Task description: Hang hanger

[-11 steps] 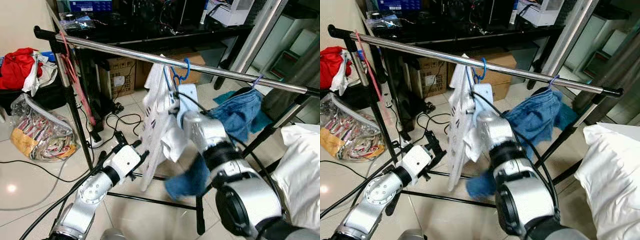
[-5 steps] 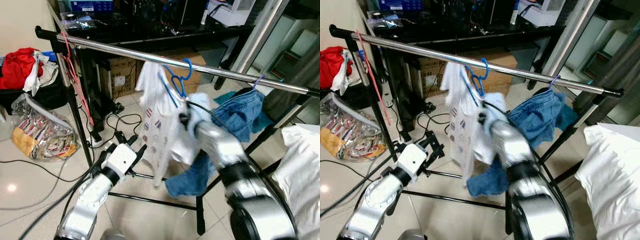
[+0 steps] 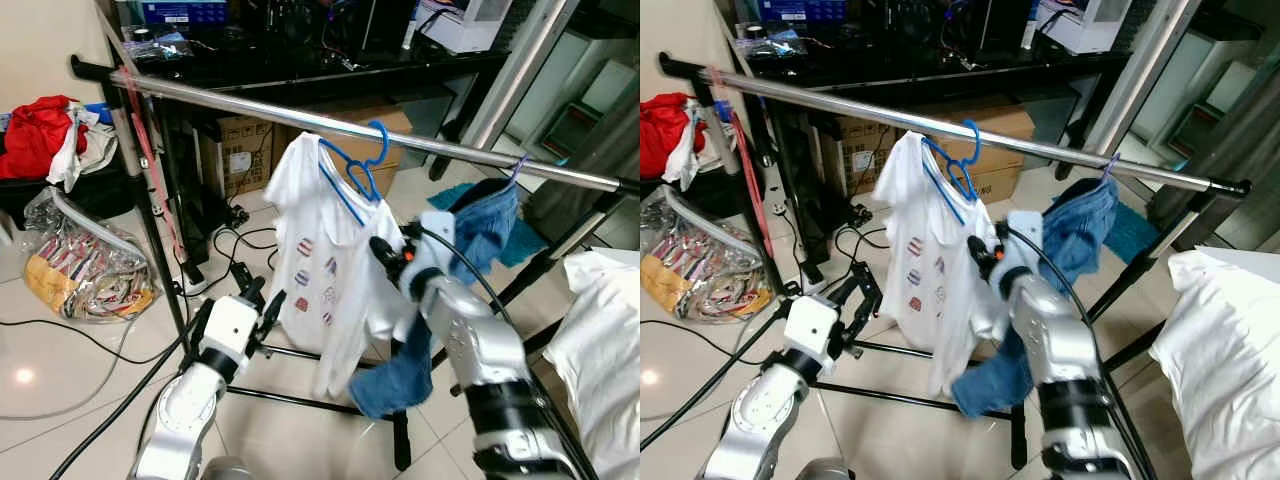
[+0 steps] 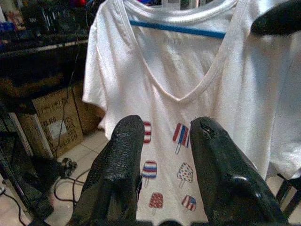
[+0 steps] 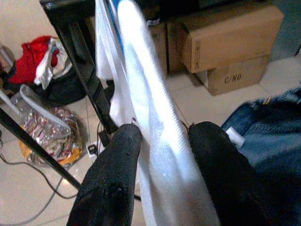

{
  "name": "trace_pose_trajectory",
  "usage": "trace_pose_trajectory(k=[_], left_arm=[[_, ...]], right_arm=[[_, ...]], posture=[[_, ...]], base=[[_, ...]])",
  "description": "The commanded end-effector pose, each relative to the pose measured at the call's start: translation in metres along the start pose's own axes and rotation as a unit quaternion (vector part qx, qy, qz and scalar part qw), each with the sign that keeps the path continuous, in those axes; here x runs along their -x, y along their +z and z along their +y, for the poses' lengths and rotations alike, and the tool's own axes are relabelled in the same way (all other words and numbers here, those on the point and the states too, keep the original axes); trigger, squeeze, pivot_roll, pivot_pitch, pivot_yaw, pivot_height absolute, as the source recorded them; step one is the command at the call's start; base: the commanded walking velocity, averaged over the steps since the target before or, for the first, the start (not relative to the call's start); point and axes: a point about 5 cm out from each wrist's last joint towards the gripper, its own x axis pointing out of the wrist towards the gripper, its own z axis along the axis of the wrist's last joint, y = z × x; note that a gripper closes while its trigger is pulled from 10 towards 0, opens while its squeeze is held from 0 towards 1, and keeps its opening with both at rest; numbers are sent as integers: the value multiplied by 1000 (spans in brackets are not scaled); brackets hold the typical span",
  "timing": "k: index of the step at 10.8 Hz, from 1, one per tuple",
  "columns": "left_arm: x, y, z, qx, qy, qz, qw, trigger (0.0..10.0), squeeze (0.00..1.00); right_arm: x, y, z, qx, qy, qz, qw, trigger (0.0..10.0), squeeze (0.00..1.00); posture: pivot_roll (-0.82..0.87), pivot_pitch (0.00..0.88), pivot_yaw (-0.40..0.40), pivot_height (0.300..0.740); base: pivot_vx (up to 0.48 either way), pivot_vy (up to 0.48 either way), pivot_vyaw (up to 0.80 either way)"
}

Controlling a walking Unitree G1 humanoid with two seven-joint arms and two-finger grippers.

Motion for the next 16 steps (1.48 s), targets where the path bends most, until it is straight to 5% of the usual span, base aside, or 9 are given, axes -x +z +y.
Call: trace_pose_trajectory(k=[1, 6, 11, 16], left_arm=[[0, -3, -5, 12, -3, 1, 1000, 10000, 0], [3, -12, -9, 31, 0, 9, 999, 10000, 0], [6, -23, -9, 41, 14, 19, 999, 10000, 0], [20, -54, -1, 52, 61, 74, 994, 10000, 0]], right_arm=[[7, 1, -8, -8, -2, -11, 1000, 10000, 0], [27, 0, -7, 8, 53, -47, 997, 10000, 0], [53, -36, -32, 81, 69, -22, 994, 10000, 0], [72, -77, -65, 99, 53, 22, 993, 10000, 0]], posture=[[298, 43, -135, 740], [290, 47, -137, 740], [275, 46, -142, 740], [270, 24, -147, 740]], base=[[0, 0, 0], [0, 0, 0], [0, 0, 0], [0, 0, 0]])
